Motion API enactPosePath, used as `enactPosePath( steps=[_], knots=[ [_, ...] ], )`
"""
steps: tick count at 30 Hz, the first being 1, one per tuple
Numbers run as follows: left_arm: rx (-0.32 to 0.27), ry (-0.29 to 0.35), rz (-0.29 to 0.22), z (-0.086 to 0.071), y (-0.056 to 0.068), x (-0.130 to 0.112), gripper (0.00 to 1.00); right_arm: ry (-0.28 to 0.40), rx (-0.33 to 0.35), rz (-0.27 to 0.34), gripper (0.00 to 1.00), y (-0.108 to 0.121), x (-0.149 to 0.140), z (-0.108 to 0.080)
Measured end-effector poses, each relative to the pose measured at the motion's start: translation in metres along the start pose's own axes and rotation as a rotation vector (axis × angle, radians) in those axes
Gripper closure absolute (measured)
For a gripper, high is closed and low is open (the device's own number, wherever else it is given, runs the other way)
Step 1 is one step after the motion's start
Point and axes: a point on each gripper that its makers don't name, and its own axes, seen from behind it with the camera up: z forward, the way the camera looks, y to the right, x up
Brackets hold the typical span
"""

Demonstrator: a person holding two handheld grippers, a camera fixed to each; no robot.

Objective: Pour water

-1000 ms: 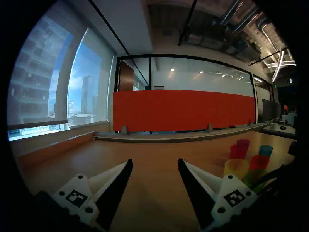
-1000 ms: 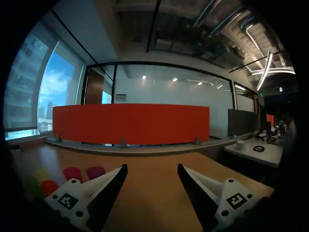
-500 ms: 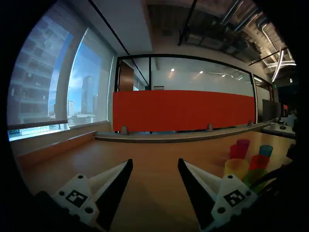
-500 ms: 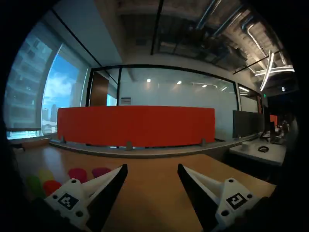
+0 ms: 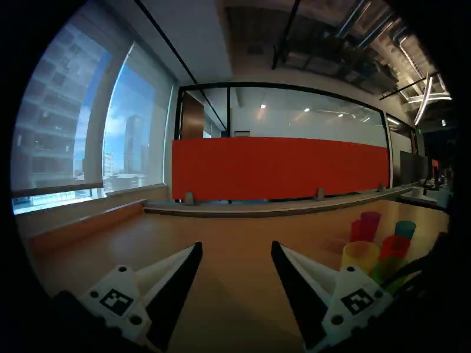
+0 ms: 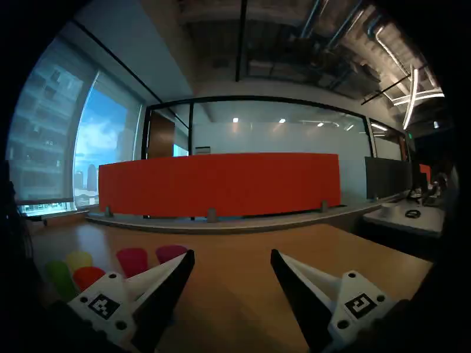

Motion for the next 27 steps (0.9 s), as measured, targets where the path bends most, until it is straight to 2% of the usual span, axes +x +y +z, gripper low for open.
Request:
enactPosePath(
  steps=[6,27],
  knots=[
    [0.000,0.000,0.001,0.000,0.000,0.000,0.14,0.008,-0.002,0.001,0.00,0.000,-0.002,0.002],
    [0.000,0.000,0.000,0.001,0.000,0.000,0.14,-0.038,-0.018,-0.034,0.00,0.003,-0.016,0.003]
  ],
)
